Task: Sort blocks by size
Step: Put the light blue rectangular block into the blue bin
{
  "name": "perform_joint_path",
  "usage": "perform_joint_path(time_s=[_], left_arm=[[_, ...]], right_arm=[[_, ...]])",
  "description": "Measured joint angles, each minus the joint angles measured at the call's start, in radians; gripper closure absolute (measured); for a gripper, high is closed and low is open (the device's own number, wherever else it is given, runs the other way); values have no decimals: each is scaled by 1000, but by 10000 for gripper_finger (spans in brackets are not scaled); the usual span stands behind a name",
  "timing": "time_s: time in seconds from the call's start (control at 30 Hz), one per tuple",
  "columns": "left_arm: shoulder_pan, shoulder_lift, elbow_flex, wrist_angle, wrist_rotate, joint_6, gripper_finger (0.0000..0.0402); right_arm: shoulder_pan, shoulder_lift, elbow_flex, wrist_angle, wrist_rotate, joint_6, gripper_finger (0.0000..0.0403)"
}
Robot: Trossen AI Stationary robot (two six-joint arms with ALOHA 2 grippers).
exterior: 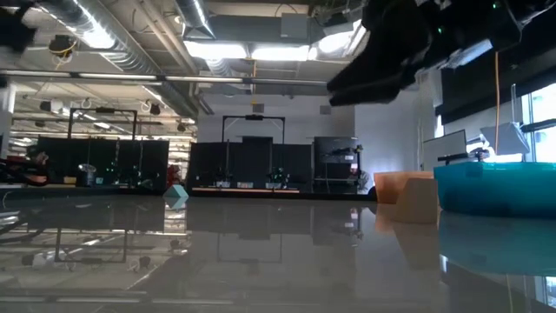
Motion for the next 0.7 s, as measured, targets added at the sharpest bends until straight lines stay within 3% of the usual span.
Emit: perform_joint_path(time_s=[0.2,0.33,0.5,0.7], left_arm=[[50,-88,71,39,-309,143,275],[104,-137,72,192,-512,308,272],[198,-124,69,482,-572,581,272],[300,-49,70,873,-557,919,272]], right_arm=[[0,17,1,180,-94,-55,116],[0,71,0,348,-167,-87,116],[0,153,0,470,-198,-89,116],[-1,239,0,626,-225,-89,116]])
